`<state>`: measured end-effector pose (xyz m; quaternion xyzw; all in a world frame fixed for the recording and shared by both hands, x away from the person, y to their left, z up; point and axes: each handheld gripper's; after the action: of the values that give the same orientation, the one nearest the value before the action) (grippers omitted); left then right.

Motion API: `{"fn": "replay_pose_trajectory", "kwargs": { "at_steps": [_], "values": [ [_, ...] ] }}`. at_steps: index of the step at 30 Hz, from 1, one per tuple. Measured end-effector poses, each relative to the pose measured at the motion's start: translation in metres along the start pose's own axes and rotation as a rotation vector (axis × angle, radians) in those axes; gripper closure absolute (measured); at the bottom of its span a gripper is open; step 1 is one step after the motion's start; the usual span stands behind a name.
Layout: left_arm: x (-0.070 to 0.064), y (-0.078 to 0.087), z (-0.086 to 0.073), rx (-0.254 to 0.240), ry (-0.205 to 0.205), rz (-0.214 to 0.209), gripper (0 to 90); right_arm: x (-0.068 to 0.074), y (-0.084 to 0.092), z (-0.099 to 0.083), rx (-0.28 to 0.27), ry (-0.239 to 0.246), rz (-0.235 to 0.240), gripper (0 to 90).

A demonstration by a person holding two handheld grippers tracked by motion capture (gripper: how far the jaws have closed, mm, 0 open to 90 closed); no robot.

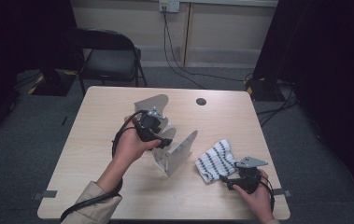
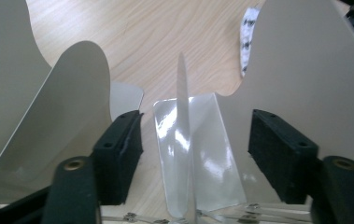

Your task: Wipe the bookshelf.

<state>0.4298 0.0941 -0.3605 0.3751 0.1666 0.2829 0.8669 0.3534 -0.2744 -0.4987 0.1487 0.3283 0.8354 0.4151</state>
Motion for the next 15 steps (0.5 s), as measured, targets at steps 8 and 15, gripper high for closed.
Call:
{"fn": "replay_pose_trajectory", "kwargs": {
  "at_steps": [8,15],
  "values": [
    [0.0016,-0.0059,0.0,0.019,0.009,0.013,56.7,-0.0001,-0.0001,0.0001,0.0,0.0,0.001,16.1],
    [0.0002,-0.0101,0.0008,0.062,0.019,0.039,77.9,-0.0001,-0.0001,0.0001,0.0,0.0,0.002,16.1]
  ]
}}
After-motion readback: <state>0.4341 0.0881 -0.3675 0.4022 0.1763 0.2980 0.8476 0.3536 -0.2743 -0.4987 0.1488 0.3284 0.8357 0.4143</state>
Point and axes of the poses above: each handheld gripper's, and its own axes: y roughly backward along the jaws, z roughly out of its top, x roughly to its left, and after that the axes turned 1 degree about -z, right-handed
